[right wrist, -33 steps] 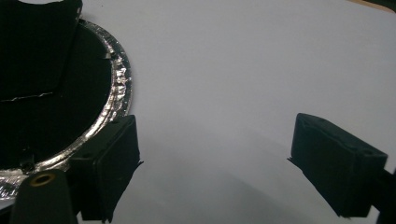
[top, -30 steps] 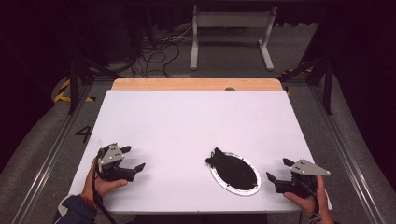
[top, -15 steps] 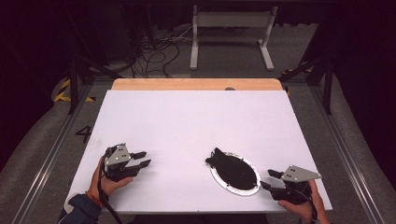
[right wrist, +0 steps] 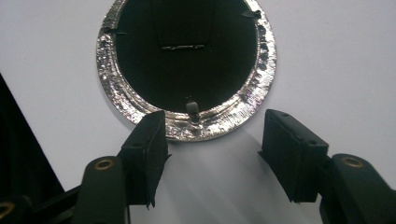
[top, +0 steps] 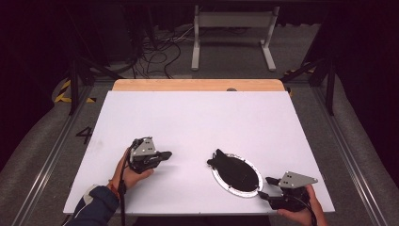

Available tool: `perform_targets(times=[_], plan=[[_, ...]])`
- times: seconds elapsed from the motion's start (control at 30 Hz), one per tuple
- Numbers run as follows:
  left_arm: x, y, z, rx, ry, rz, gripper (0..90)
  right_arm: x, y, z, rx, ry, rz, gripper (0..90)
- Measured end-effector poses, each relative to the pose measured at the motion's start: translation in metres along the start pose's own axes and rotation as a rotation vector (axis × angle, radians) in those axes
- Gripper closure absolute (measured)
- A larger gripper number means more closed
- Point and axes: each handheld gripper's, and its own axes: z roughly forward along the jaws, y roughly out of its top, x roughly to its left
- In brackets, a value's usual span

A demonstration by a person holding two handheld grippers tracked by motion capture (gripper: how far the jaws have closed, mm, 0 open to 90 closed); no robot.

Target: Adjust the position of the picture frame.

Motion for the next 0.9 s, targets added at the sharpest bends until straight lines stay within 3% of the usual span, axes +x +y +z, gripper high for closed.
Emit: perform_targets(times=[0.37,0.53,0.6,0.9], plan=[[-0.004,0.054,0.063,-0.034,-0.089,0.041,87.6,0.006,0.002,0.003,0.005,0.031,-0.023,44.3],[-0.005,0.059,0.087,-0.014,-0.113,0.029,87.3,0.003,0.002,0.003,-0.001,0.013,-0.013,49.8],[-0.007,0.060,0.092,-0.003,-0.105,0.031,86.2,0.003,0.003,0.004,-0.001,0.001,-0.010,51.6],[0.001,0.064,0.098,-0.019,-0.085,-0.007,84.8,-0.005,0.007,0.009,-0.004,-0.026,0.013,58.2]])
